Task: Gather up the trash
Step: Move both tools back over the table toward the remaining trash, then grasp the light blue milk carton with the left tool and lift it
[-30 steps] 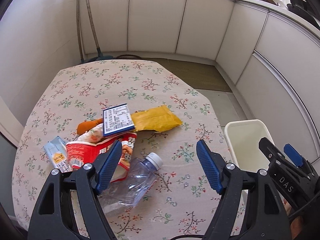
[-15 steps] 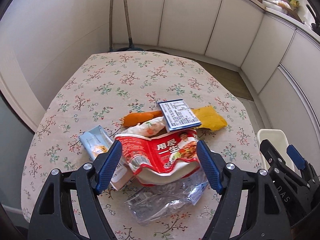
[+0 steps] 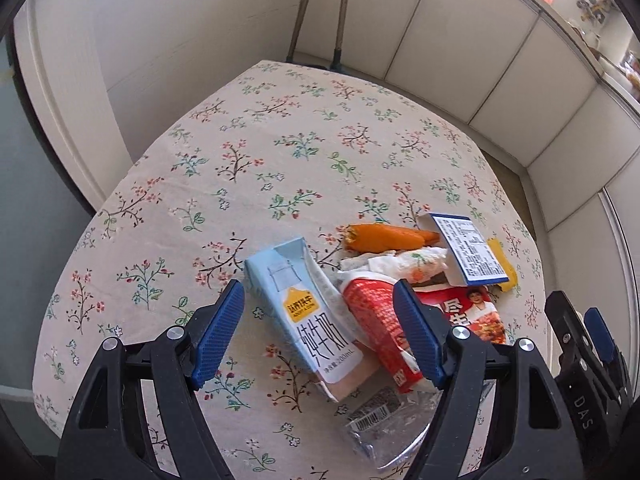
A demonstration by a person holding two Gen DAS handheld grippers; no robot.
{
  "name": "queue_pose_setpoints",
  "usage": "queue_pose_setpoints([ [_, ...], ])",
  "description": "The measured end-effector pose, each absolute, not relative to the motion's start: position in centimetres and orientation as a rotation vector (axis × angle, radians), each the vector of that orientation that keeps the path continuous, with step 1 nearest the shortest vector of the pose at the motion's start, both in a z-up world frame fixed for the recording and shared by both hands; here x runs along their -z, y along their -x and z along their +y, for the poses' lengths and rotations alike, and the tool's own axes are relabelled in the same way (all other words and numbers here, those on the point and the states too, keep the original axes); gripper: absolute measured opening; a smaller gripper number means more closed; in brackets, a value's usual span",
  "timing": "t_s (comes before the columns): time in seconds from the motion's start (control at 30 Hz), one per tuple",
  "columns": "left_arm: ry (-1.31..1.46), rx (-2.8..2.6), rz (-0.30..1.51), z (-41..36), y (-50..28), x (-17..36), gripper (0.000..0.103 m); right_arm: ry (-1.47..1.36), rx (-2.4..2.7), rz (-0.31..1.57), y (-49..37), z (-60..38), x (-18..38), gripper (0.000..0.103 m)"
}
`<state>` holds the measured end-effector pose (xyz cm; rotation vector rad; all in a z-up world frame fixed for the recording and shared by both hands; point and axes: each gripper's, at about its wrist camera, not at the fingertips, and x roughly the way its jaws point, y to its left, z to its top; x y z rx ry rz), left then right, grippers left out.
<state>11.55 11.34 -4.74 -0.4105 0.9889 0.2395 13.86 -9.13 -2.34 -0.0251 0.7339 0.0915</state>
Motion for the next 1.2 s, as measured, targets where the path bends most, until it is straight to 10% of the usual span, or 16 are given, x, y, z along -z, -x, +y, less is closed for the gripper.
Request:
queue_pose_setpoints([
  [0.4, 0.906, -0.224, 1.159, 16.2, -12.1, 11.4, 0.067, 0.024, -0.139, 0.774, -14.3, -7.8, 2.9, 0.088],
  [1.2, 0.829, -0.191, 1.062, 16.0, -13.1, 10.1, 0.051, -0.001, -0.113, 0.927, -15.5, -9.0, 2.8, 0.088],
])
